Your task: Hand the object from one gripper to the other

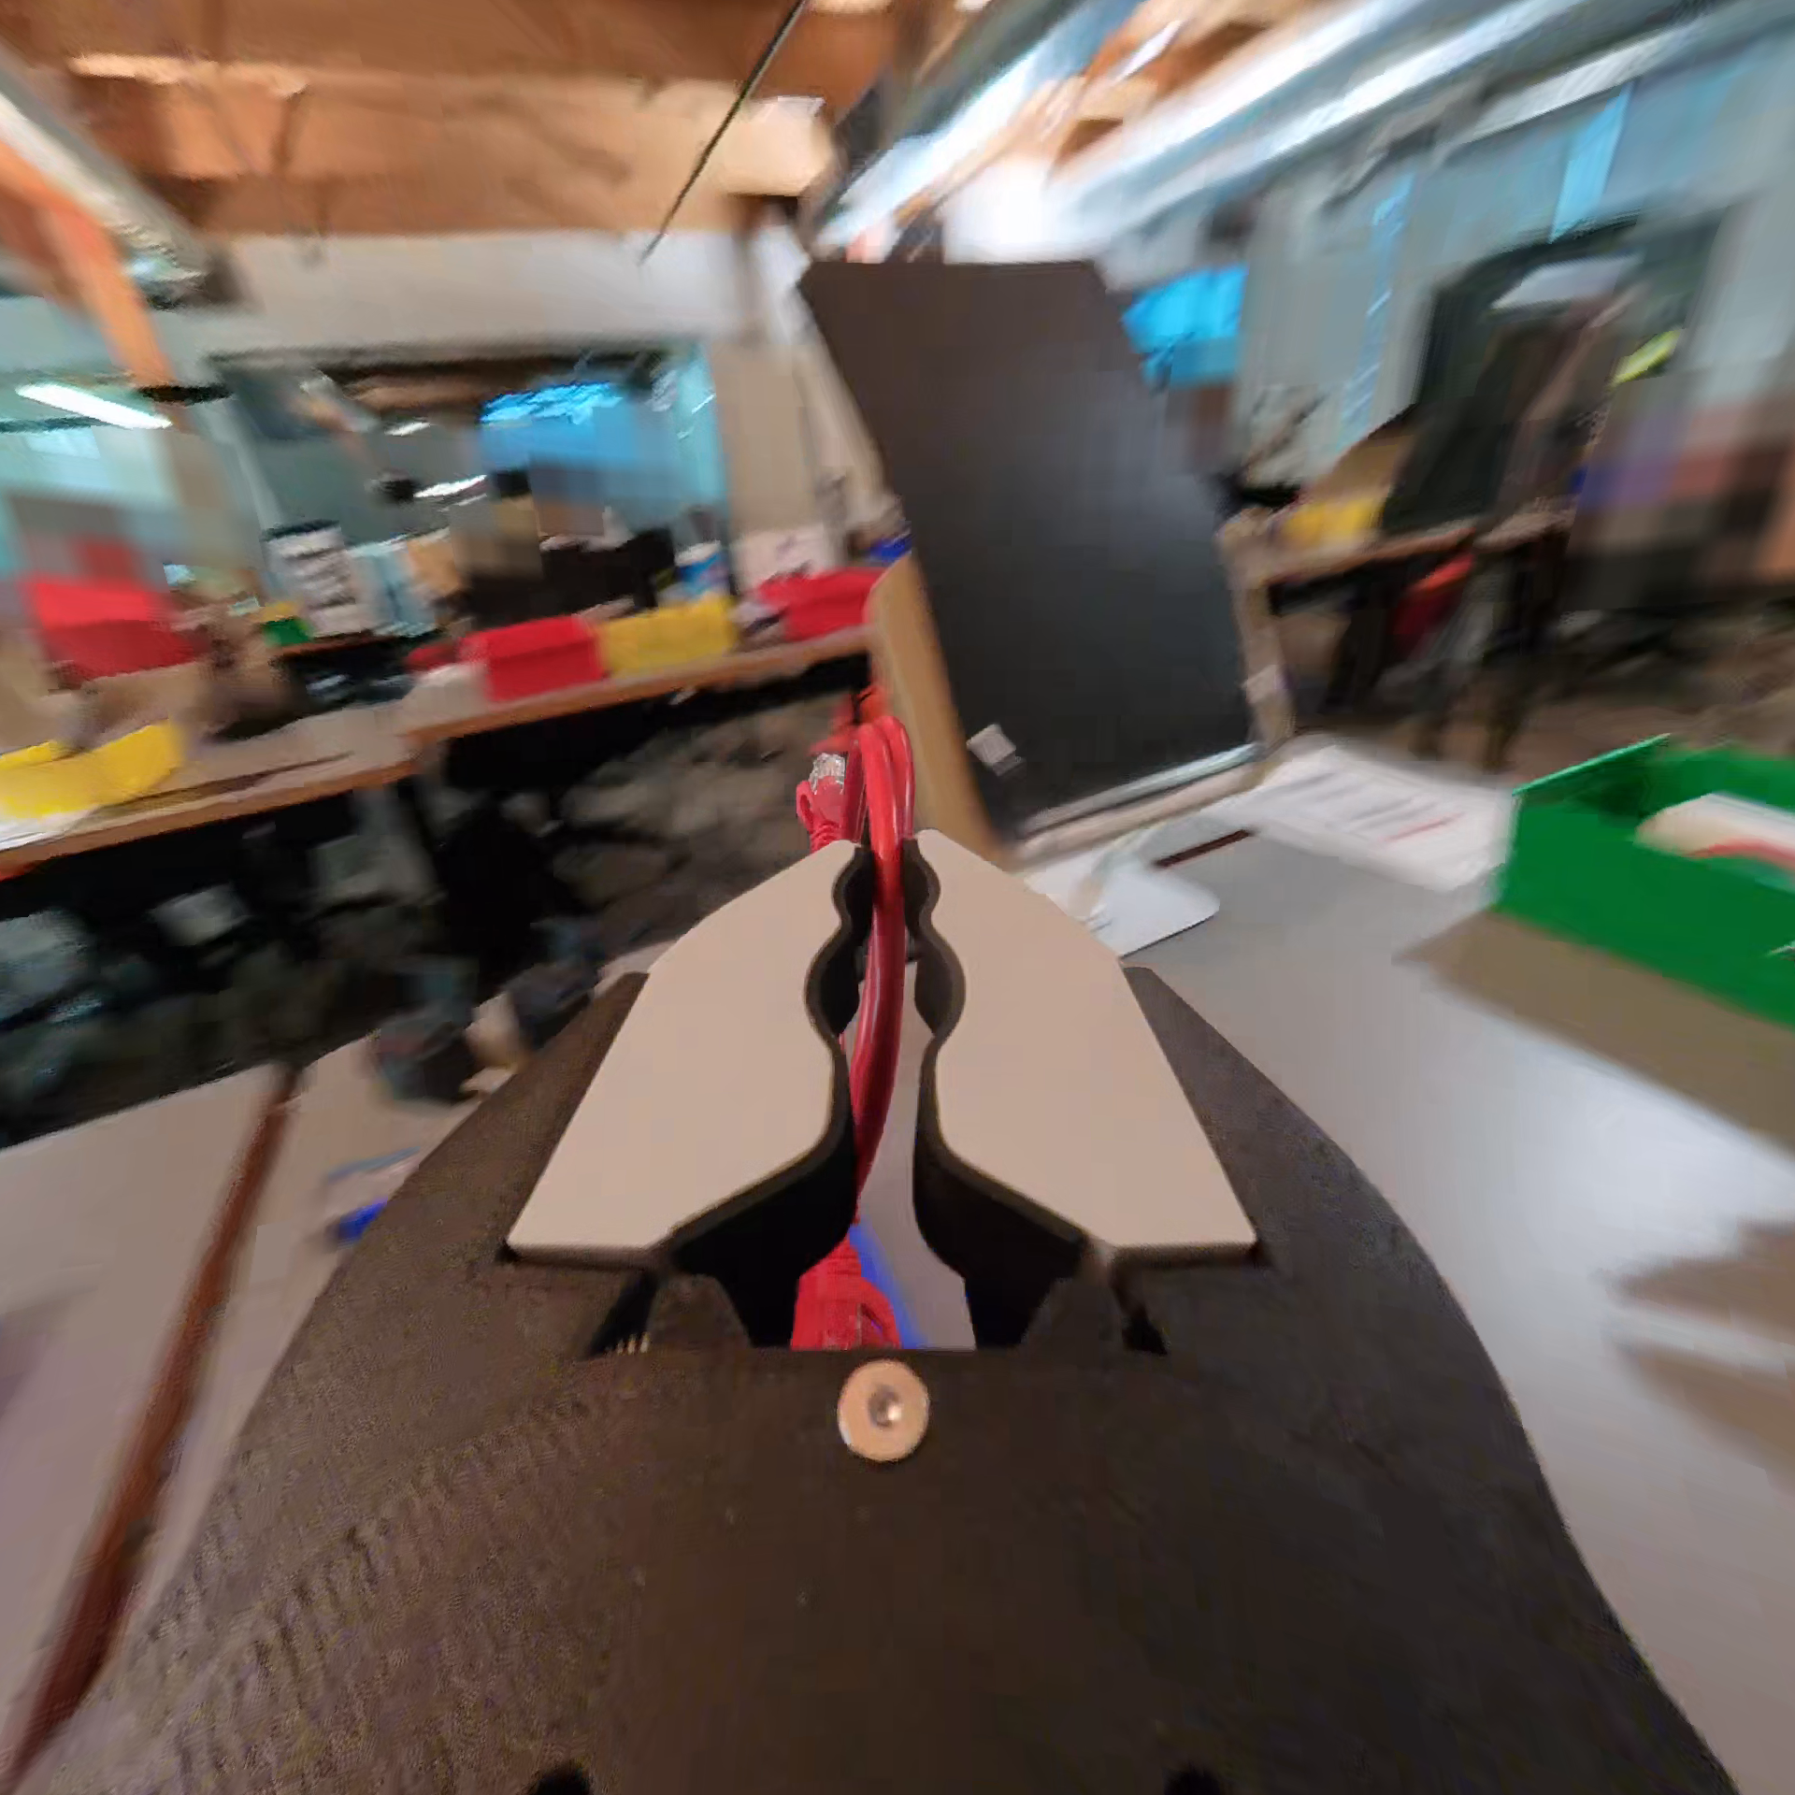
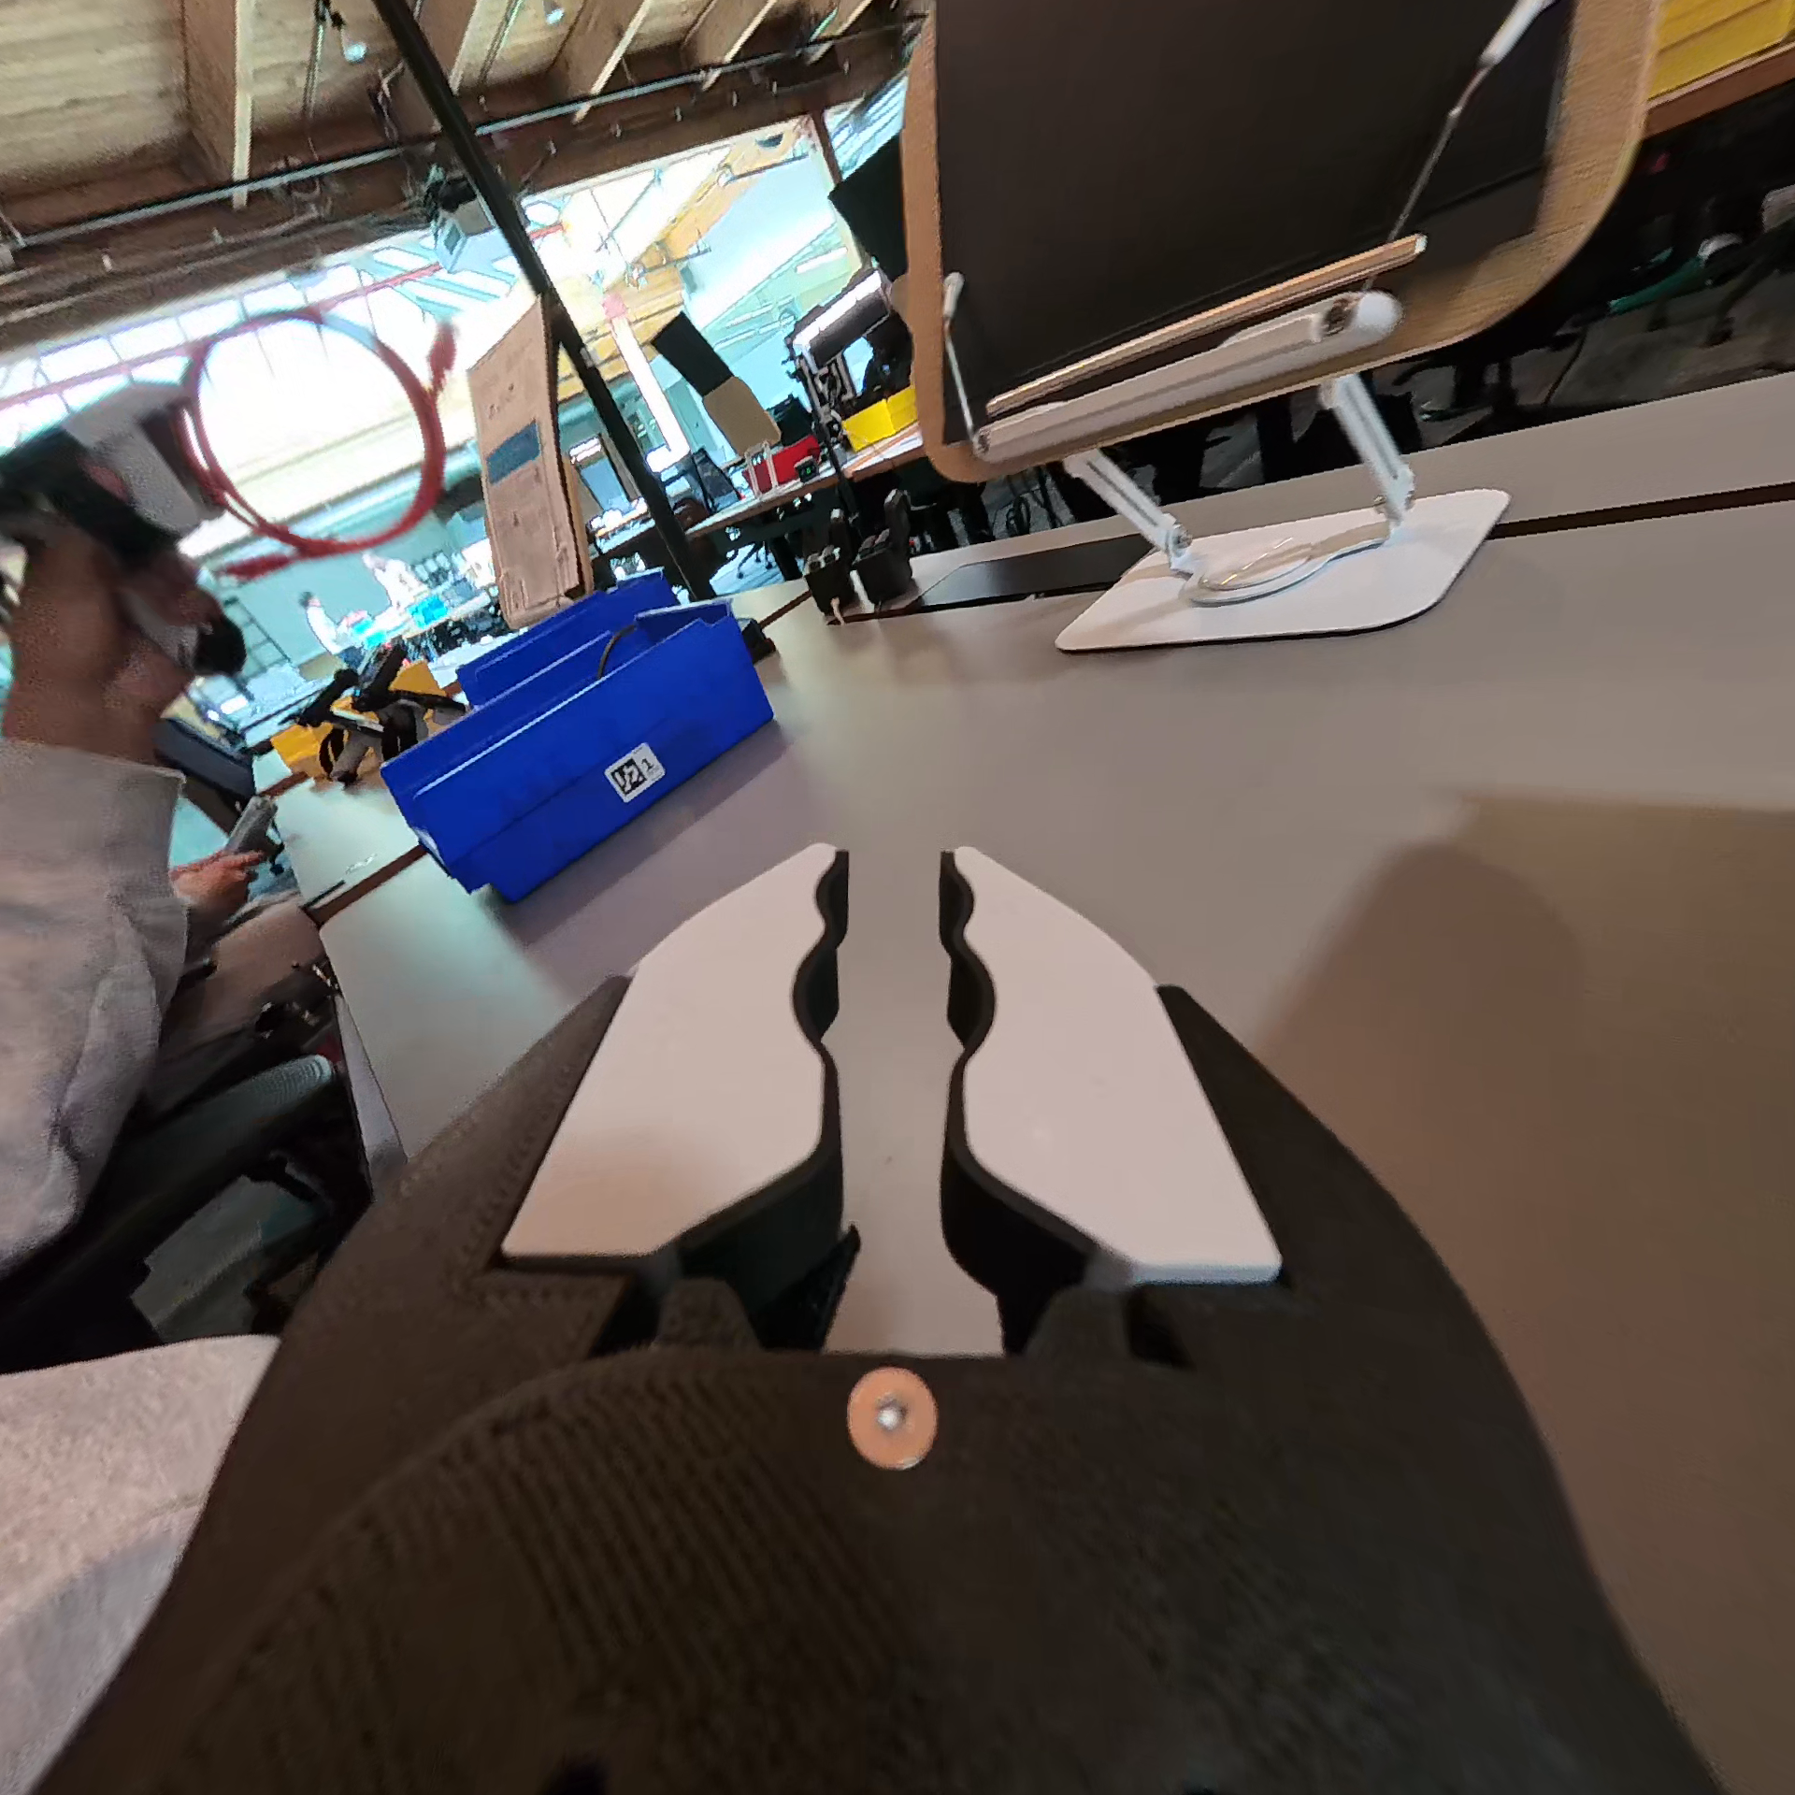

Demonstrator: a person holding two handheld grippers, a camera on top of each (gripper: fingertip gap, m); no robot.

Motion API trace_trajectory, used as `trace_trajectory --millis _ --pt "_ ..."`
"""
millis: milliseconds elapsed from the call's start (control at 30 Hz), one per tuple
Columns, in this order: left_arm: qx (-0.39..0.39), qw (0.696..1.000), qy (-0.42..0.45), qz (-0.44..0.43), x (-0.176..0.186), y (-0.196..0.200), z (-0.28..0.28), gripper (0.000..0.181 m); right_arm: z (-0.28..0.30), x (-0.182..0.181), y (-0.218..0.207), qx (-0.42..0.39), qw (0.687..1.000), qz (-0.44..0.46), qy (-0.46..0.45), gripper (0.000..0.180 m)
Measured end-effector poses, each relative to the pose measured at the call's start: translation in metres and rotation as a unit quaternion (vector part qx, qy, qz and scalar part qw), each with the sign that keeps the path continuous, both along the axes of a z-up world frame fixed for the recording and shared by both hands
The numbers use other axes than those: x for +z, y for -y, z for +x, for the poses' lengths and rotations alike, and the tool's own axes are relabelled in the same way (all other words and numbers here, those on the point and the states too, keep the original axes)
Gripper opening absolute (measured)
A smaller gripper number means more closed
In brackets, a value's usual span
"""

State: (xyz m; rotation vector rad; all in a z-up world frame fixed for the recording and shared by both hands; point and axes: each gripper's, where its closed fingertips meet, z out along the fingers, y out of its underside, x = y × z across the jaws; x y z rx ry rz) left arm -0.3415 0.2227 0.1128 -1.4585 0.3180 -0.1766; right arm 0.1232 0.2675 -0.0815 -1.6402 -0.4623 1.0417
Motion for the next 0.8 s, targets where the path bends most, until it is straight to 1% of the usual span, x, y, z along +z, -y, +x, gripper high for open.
trace_trajectory --millis 33,133,233,300,333,367,433,467,533,567,600,633,667,700,733,767,800 --pt "-0.046 0.998 0.028 0.014 0.011 0.006 0.017 0.006 -0.004 0.000 0.002 0.008 1.000 0.004 0.006 0.019" --pt "-0.179 0.979 0.090 0.033 0.033 0.018 0.070 0.006 -0.021 0.005 0.015 0.044 0.998 0.032 0.017 0.033" --pt "-0.287 0.951 0.112 0.013 0.033 0.022 0.128 0.006 -0.045 0.011 0.031 0.078 0.994 0.074 0.027 0.044" --pt "-0.339 0.933 0.118 -0.017 0.020 0.019 0.165 0.005 -0.061 0.019 0.039 0.089 0.991 0.103 0.014 0.050" --pt "-0.361 0.924 0.123 -0.031 0.010 0.017 0.183 0.005 -0.068 0.028 0.039 0.081 0.990 0.112 -0.007 0.054" --pt "-0.381 0.914 0.135 -0.042 -0.001 0.016 0.200 0.006 -0.074 0.040 0.039 0.076 0.989 0.116 -0.043 0.057" --pt "-0.394 0.899 0.187 -0.050 -0.024 0.008 0.227 0.005 -0.087 0.066 0.043 0.085 0.982 0.120 -0.121 0.064" --pt "-0.417 0.880 0.222 -0.056 -0.034 0.009 0.240 0.005 -0.094 0.070 0.043 0.089 0.980 0.113 -0.136 0.068" --pt "-0.437 0.840 0.316 -0.055 -0.050 0.010 0.252 0.005 -0.105 0.054 0.035 0.077 0.988 0.090 -0.104 0.095" --pt "-0.449 0.815 0.363 -0.053 -0.057 0.012 0.255 0.005 -0.107 0.045 0.032 0.069 0.990 0.085 -0.087 0.098" --pt "-0.457 0.792 0.401 -0.062 -0.066 0.014 0.259 0.005 -0.108 0.040 0.033 0.075 0.990 0.082 -0.089 0.096" --pt "-0.458 0.776 0.426 -0.078 -0.078 0.015 0.264 0.005 -0.109 0.038 0.036 0.095 0.987 0.068 -0.108 0.090" --pt "-0.458 0.770 0.436 -0.092 -0.091 0.017 0.271 0.005 -0.110 0.038 0.040 0.121 0.982 0.044 -0.136 0.084" --pt "-0.455 0.770 0.436 -0.102 -0.103 0.019 0.278 0.005 -0.111 0.037 0.041 0.140 0.977 0.018 -0.158 0.074" --pt "-0.455 0.769 0.437 -0.102 -0.112 0.022 0.283 0.005 -0.113 0.033 0.042 0.155 0.974 -0.003 -0.162 0.047" --pt "-0.458 0.763 0.445 -0.096 -0.118 0.025 0.287 0.005 -0.114 0.025 0.043 0.168 0.975 -0.021 -0.143 0.011" --pt "-0.461 0.753 0.461 -0.090 -0.120 0.025 0.288 0.005 -0.113 0.019 0.044 0.174 0.977 -0.027 -0.124 0.010"
